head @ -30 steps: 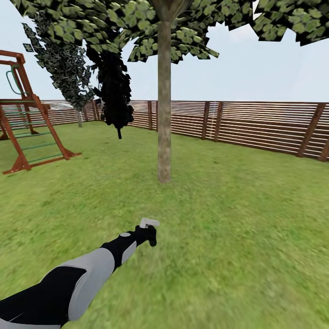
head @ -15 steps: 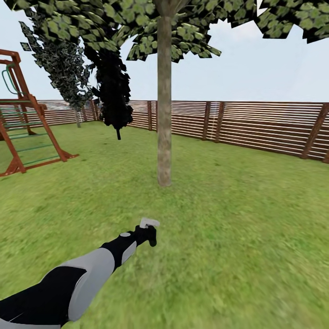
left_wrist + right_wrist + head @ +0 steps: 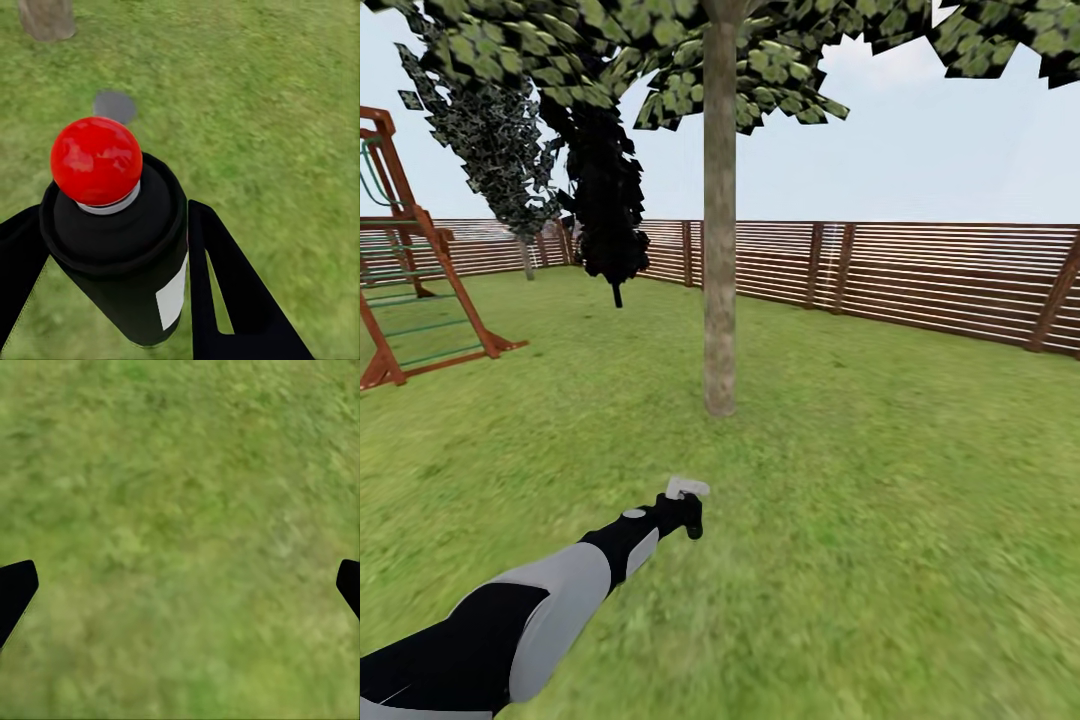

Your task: In the garden, pick up the pesticide atomizer on the floor and spray pesticide onto both trees until each tree trunk is fully covered.

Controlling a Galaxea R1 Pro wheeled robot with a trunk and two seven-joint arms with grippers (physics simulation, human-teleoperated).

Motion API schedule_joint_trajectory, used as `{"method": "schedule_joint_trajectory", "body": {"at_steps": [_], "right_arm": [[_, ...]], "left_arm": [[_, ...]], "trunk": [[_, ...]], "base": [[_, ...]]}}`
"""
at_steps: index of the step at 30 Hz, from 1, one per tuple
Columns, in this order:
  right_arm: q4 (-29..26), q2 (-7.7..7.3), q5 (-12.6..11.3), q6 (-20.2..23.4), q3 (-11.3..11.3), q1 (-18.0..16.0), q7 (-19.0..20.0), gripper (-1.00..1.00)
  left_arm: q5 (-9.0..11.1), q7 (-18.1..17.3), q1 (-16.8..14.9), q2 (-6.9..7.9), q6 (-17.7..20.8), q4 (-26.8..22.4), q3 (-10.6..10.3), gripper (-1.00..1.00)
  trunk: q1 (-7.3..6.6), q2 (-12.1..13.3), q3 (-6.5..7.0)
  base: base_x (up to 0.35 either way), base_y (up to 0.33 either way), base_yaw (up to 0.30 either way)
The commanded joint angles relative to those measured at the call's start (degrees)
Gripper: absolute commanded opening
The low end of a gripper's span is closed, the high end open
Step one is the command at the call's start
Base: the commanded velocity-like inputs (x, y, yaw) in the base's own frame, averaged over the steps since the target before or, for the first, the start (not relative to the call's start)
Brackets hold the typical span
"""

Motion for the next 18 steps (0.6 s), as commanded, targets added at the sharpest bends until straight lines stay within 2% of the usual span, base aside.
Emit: {"method": "schedule_joint_trajectory", "body": {"at_steps": [1, 18], "right_arm": [[-0.04, -0.03, -0.44, -0.13, 0.50, -0.04, -0.24, 1.00], [0.01, 0.24, -0.44, -0.13, 0.50, -0.04, -0.24, 1.00]], "left_arm": [[-0.22, 0.01, -0.07, 0.00, -0.33, 0.06, -0.23, -1.00], [-0.22, 0.01, -0.07, 0.00, -0.34, 0.05, -0.18, -1.00]], "trunk": [[0.05, -0.07, -0.09], [0.05, -0.07, -0.09]], "base": [[0.350, 0.000, 0.000], [0.350, 0.000, 0.000]]}}
